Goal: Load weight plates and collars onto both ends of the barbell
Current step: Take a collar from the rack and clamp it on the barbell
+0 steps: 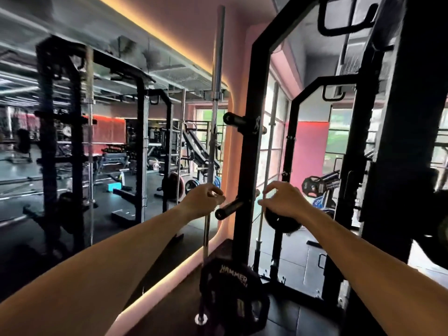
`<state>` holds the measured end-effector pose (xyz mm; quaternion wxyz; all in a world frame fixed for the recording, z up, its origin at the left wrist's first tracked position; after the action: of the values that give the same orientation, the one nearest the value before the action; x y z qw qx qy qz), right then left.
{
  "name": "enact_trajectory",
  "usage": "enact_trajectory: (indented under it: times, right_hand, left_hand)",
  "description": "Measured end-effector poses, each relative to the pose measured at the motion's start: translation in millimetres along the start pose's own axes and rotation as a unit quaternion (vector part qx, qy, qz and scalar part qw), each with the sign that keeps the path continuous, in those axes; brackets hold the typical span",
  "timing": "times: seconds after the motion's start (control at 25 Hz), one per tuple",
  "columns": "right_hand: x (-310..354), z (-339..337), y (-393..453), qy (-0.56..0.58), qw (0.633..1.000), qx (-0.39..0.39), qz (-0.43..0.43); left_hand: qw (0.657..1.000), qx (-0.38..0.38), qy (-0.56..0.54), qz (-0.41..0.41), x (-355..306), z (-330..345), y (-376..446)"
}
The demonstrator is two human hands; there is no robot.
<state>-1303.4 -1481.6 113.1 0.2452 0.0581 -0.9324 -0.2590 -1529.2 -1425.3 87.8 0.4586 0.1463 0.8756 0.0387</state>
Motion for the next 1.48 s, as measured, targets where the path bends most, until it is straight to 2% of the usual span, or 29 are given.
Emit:
enact_trajectory:
  times: [0.28, 0.44, 0.6, 0.72, 0.8, 0.88, 0.96, 1.12, 1.2, 1.48]
  right_hand:
    - [-31.8, 16.0, 122.0, 0.101, 0.990, -0.101, 0.005]
    - [-54.7, 6.1, 221.6, 0.159, 0.978, -0.138, 0.000]
    - [-68.7, -4.6, 298.6, 0.217, 0.961, -0.172, 0.005]
    - [-74.6, 1.0, 341.8, 0.266, 0.948, -0.172, 0.017]
    - [-74.5, 9.7, 360.5, 0.284, 0.945, -0.158, 0.021]
    - [-74.0, 15.6, 369.1, 0.301, 0.940, -0.160, 0.019]
    - [-72.9, 15.9, 370.0, 0.295, 0.938, -0.181, 0.020]
    - [-45.2, 12.1, 346.0, 0.261, 0.942, -0.210, 0.008]
    - [-18.5, 13.1, 327.5, 0.267, 0.939, -0.215, -0.007]
    - [84.9, 11.7, 220.0, 0.260, 0.931, -0.252, -0.039]
  left_hand:
    - [0.998, -0.019, -0.067, 0.011, 17.2, -9.9, 143.2]
    - [0.990, -0.035, -0.128, 0.037, -15.3, -21.3, 255.5]
    - [0.977, -0.052, -0.197, 0.063, -54.3, -26.6, 334.3]
    - [0.964, -0.026, -0.257, 0.062, -78.6, -17.2, 376.4]
    - [0.949, 0.039, -0.306, 0.062, -88.7, -2.3, 395.1]
    - [0.921, 0.123, -0.362, 0.082, -93.0, 13.0, 403.3]
    - [0.902, 0.165, -0.392, 0.077, -90.9, 17.9, 403.0]
    - [0.904, 0.123, -0.404, 0.067, -87.9, -7.7, 380.6]
    - [0.915, 0.076, -0.384, 0.102, -85.9, -29.7, 359.1]
    - [0.894, 0.028, -0.412, 0.174, -65.0, -89.3, 227.4]
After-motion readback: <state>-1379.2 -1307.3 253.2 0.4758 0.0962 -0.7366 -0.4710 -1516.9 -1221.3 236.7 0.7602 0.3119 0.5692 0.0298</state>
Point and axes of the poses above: each hand's wrist, its own y-axis towards the middle knuckle, its own z-axis out of the palm, x = y × z, the point moved 9 cm from there along y, towards the middle knuckle, and after that the axes turned 11 degrees about -z, right-handed, at the moved point
